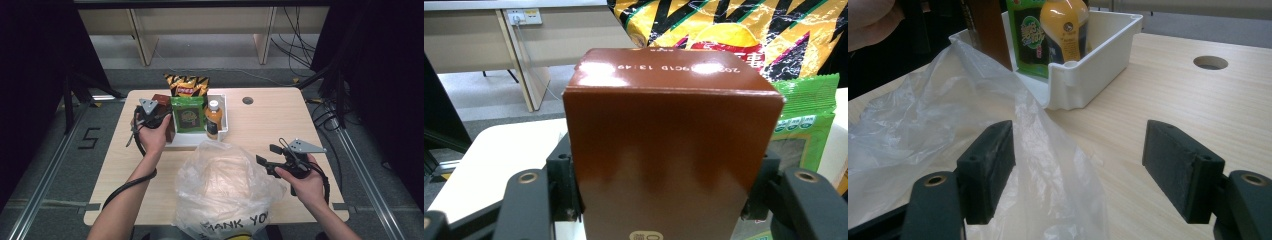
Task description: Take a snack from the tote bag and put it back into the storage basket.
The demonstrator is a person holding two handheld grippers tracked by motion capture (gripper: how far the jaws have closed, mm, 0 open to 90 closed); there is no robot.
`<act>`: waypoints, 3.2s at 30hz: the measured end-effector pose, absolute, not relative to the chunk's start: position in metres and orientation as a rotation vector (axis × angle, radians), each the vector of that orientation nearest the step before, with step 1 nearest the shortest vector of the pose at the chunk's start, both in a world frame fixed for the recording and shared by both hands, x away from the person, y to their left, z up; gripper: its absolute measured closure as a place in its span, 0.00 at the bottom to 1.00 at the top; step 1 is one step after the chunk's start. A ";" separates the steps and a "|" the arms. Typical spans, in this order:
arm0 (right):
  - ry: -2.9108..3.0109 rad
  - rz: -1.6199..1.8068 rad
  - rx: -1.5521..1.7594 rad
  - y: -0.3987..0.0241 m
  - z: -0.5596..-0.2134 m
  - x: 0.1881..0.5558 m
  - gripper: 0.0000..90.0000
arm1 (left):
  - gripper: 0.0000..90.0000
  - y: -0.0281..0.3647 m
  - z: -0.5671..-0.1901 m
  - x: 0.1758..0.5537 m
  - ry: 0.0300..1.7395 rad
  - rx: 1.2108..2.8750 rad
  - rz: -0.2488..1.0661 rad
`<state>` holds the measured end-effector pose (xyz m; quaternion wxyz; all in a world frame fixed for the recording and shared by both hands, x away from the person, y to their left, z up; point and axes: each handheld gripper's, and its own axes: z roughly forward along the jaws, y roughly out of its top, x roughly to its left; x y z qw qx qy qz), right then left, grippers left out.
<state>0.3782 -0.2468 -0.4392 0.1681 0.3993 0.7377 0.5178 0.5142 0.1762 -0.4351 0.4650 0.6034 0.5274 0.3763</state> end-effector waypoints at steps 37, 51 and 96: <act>2.088 1.461 1.089 -0.249 -0.440 0.380 0.33 | 0.41 0.179 -0.435 0.521 1.320 1.476 0.933; 2.117 1.462 1.110 -0.250 -0.437 0.378 0.33 | 0.41 0.177 -0.433 0.518 1.337 1.471 0.937; 2.106 1.460 1.114 -0.246 -0.439 0.378 0.33 | 0.21 0.178 -0.433 0.507 1.332 1.503 0.815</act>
